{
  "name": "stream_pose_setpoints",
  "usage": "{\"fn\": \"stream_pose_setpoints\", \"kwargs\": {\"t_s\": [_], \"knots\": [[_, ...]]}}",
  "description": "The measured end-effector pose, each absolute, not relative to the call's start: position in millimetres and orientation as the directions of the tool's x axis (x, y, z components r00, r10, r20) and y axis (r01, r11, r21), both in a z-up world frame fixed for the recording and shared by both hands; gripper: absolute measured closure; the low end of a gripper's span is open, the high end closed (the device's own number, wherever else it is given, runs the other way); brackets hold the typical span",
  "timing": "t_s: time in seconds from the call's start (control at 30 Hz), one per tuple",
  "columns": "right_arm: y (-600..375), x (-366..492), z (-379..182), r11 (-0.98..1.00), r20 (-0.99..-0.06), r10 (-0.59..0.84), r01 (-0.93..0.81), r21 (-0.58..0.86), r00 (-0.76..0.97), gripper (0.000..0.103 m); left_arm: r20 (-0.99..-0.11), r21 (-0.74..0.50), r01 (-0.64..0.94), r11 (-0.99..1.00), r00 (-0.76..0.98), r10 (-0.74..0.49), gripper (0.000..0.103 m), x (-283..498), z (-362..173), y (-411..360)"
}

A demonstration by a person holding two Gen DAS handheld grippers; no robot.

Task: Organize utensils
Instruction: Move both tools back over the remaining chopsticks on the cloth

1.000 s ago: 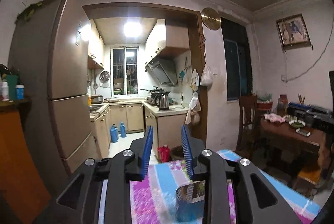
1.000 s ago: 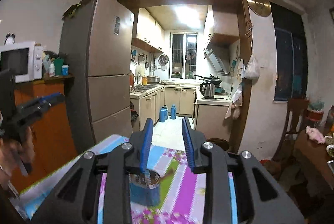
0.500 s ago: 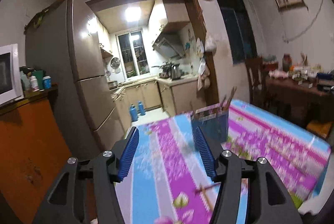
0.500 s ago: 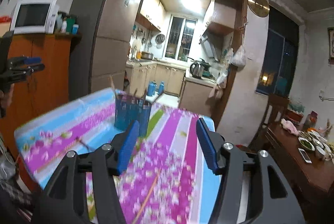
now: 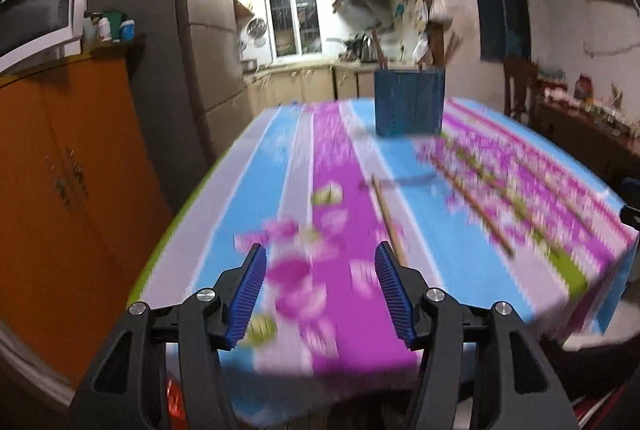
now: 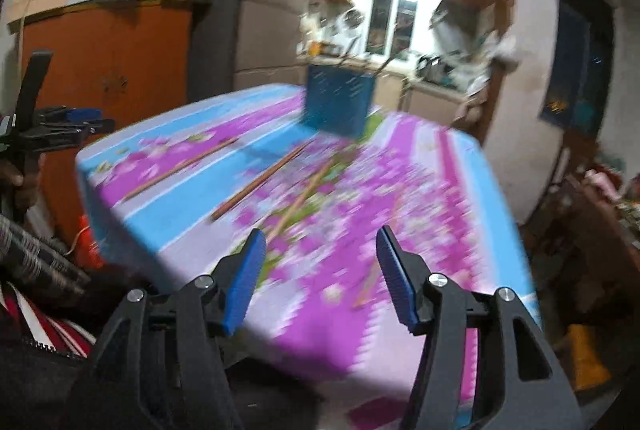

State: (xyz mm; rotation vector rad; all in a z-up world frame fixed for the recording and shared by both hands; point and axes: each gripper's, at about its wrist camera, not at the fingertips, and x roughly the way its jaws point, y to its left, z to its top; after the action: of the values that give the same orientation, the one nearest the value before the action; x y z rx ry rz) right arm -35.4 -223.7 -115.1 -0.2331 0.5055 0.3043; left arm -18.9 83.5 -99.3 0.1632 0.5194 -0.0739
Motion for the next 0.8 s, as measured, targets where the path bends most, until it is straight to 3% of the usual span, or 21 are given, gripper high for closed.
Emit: {"fn": "stream_pose_setpoints", "kwargs": {"t_s": [0.07,0.17,0.23,0.4,0.47,0.53,0.67,0.8], "knots": [[-210,-33,-124,0.913,-0.511,0.262,-0.382,-0.142,0.818,0.048,-0.509,0.177,0.104,0.979,0.860,0.000,0.046,-30,-112,75],[-204,-21,-131,0.902,-0.519,0.355,-0.430,-0.026,0.777,0.052,-0.517,0.220,0.097,0.971,0.856,0.031,0.046,-43,-126,62],[-205,-14,-136,0.911,-0.525,0.352,-0.412,0.002,0.775,0.061,-0.510,0.250,0.091,0.964,0.859,0.051,0.046,-49,-133,55],[-195,-6,-154,0.940,-0.525,0.266,-0.337,-0.044,0.808,0.064,-0.502,0.264,0.087,0.960,0.863,0.060,0.046,-49,-136,46],[-192,-3,-164,0.958,-0.528,0.214,-0.283,-0.052,0.822,0.071,-0.497,0.270,0.097,0.958,0.866,0.052,0.046,-50,-136,44],[-193,0,-170,0.969,-0.534,0.187,-0.243,-0.036,0.824,0.078,-0.501,0.265,0.118,0.957,0.865,0.031,0.051,-51,-138,44],[-189,-3,-175,0.987,-0.508,0.129,-0.162,-0.021,0.851,0.082,-0.509,0.240,0.169,0.956,0.860,-0.024,0.060,-54,-145,44],[-186,-4,-178,0.994,-0.492,0.091,-0.110,-0.009,0.866,0.087,-0.488,0.202,0.217,0.955,0.868,-0.094,0.063,-55,-149,42]]}}
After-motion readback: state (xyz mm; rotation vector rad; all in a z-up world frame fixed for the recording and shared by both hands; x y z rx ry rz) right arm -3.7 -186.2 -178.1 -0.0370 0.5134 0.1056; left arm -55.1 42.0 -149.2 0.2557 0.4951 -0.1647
